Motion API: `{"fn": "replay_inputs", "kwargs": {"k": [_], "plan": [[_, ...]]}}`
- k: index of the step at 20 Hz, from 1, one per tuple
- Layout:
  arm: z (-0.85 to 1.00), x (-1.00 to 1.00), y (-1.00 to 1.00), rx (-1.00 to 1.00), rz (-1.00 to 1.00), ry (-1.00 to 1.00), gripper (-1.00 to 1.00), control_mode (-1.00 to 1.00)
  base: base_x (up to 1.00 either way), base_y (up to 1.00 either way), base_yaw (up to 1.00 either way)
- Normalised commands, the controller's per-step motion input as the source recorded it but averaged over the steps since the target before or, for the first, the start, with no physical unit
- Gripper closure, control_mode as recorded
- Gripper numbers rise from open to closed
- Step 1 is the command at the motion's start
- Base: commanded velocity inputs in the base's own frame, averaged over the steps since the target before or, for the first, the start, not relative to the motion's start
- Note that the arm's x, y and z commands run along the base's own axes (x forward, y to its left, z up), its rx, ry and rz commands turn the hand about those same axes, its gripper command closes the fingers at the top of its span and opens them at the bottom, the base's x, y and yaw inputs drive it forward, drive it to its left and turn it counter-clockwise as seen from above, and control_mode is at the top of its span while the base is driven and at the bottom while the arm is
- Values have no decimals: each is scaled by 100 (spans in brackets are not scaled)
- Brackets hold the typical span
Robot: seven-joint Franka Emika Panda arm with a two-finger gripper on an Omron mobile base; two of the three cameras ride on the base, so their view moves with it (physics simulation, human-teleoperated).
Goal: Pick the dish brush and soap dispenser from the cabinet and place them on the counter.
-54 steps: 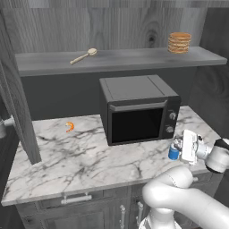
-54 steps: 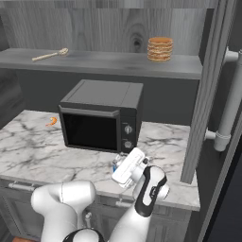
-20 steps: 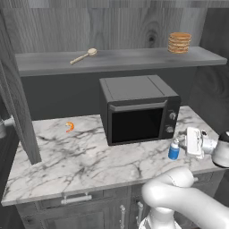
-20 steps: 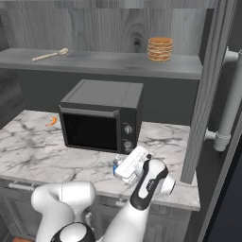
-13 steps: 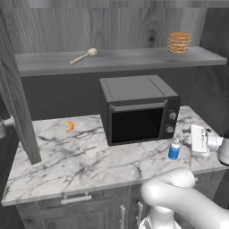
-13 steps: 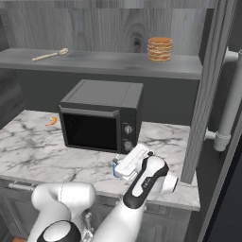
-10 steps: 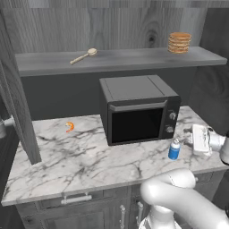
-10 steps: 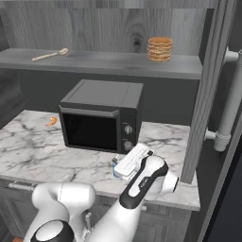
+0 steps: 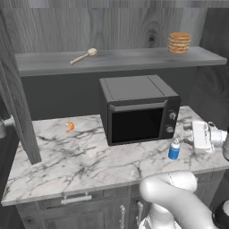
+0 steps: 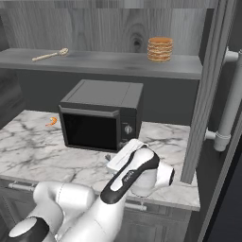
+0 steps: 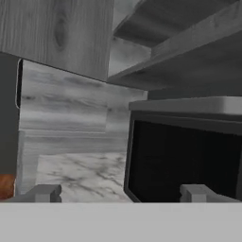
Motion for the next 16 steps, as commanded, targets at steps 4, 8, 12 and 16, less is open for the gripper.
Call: {"fn": "replay_inputs", "kwargs": {"k": [4, 8, 12, 16], "plan": [[39, -21, 38, -11, -2, 0, -100, -100, 0, 0, 0], [49, -28, 31, -10, -3, 0, -100, -100, 0, 0, 0], [49, -35, 29, -11, -4, 0, -100, -100, 0, 0, 0], [45, -37, 28, -13, -5, 0, -100, -100, 0, 0, 0]]}}
